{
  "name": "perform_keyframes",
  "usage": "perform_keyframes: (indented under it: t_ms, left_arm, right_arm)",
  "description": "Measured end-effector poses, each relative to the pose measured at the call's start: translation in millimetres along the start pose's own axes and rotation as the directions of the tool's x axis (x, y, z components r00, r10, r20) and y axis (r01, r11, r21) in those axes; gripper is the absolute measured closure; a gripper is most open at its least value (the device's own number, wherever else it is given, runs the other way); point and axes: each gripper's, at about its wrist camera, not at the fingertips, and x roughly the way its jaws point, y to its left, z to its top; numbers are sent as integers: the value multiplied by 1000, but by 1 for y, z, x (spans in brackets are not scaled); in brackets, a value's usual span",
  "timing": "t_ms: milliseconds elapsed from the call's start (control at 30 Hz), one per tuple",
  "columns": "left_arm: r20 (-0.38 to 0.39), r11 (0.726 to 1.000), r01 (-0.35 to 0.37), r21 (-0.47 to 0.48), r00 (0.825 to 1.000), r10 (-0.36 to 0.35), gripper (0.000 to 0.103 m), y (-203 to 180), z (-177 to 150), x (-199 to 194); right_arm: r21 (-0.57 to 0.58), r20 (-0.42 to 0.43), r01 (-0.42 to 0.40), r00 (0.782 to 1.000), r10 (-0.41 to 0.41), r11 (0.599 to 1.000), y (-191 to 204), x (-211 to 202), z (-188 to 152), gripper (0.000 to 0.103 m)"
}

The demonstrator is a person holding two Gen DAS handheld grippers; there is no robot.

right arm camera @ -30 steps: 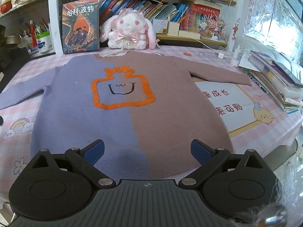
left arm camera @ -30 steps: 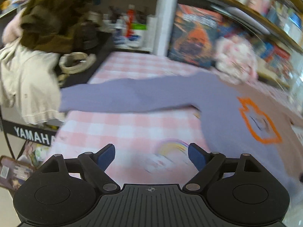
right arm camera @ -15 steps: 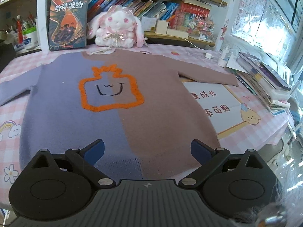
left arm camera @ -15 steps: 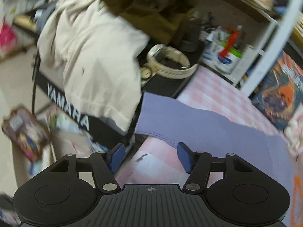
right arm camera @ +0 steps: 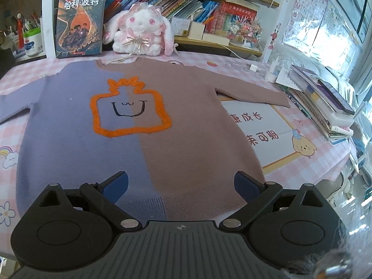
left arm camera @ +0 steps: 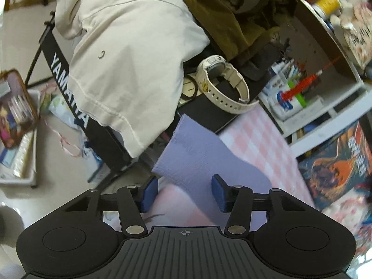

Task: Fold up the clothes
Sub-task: 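Move the left gripper to the lavender sleeve cuff and grasp it, then lift the lavender sleeve with the left gripper and carry it across the chest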

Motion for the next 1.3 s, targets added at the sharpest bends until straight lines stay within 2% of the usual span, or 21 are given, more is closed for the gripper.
perform_keyframes:
  t_ms: [67,133,167,300,433,600,767,867,1000,1300]
  left_arm:
    - [16,999,19,-38,1000,-19,77,3,2,3]
    - [46,999,25,-33,999,-23,96,0,3,-2]
    - [61,999,27,-29,998,-25,101,-1,3,-5]
    - [140,998,45,44,989,-50,101,-24,-2,-26]
    - [169,978,122,170,974,-151,101,-69,-16,-43]
    - [136,916,236,325,947,-292,101,-147,-53,-57]
    - [69,840,306,449,925,-374,101,-222,-101,-63]
    - [48,808,314,498,921,-387,101,-257,-129,-65]
    - [39,789,304,534,923,-382,100,-289,-156,-64]
    - [48,778,262,571,936,-350,100,-331,-201,-57]
  right_arm:
    - [2,-3,-2,1000,2,1000,-3,3,1,5]
    - [4,-5,-7,1000,7,1000,-6,5,1,5]
    - [5,-5,-10,1000,10,1000,-7,7,2,5]
    - [1,-6,-32,999,32,999,-14,17,7,5]
    - [-21,-10,-69,998,69,997,-20,28,12,5]
    - [-59,-18,-143,990,142,988,-33,46,17,5]
    - [-65,-20,-213,977,212,975,-58,66,29,5]
    - [-74,-22,-253,968,252,965,-73,76,34,5]
    - [-97,-21,-301,954,300,949,-91,86,38,5]
    - [-109,-27,-354,935,353,929,-132,106,44,5]
